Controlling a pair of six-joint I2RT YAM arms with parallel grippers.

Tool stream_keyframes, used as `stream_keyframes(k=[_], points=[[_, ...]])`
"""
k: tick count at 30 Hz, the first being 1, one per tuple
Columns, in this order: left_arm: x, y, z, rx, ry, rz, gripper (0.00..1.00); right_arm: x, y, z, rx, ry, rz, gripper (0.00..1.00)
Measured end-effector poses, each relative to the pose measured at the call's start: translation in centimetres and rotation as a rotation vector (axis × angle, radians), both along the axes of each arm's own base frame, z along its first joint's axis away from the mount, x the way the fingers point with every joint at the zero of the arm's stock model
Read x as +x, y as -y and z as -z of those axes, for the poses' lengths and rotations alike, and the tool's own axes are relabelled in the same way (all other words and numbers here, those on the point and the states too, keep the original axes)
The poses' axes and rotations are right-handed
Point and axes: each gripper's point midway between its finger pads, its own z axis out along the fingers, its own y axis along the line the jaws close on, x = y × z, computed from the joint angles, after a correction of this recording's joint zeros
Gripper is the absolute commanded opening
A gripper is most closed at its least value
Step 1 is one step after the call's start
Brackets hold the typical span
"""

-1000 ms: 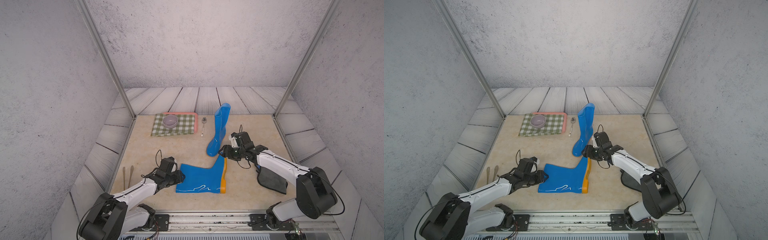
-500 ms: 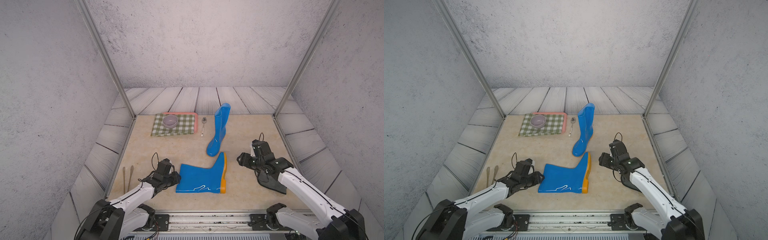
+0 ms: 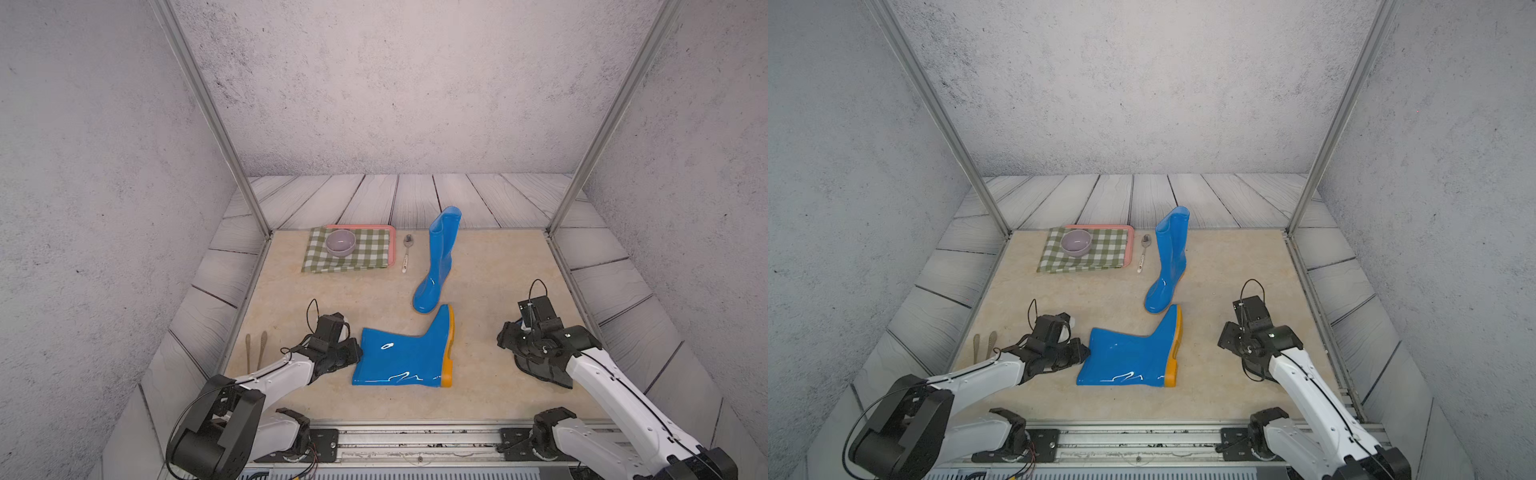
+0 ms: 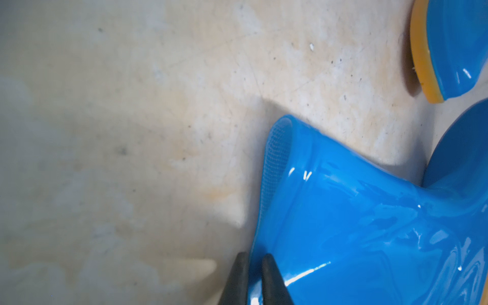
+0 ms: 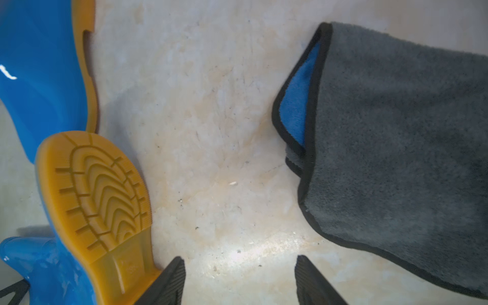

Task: Wipe the rubber boots with a cloth
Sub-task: Pick up the cleaning item at the center of the board.

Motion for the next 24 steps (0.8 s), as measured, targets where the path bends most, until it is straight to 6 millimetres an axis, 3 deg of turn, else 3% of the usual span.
stream_keyframes(k=[9,15,24], points=[[0.1,0.0,0.0,-0.004,0.002,0.004,0.0,-1.3,3.8,2.5,-0.074,-0.124,0.167,0.79],[0.1,0.0,0.0,-0.004,0.003,0.005,0.0,-1.3,7.1,4.0,-0.127,-0.198,0.294,0.8],[0.1,0.1,0.0,-0.008,0.005,0.008,0.0,0.4,10.0,6.3,-0.131,-0.251,0.382,0.78]])
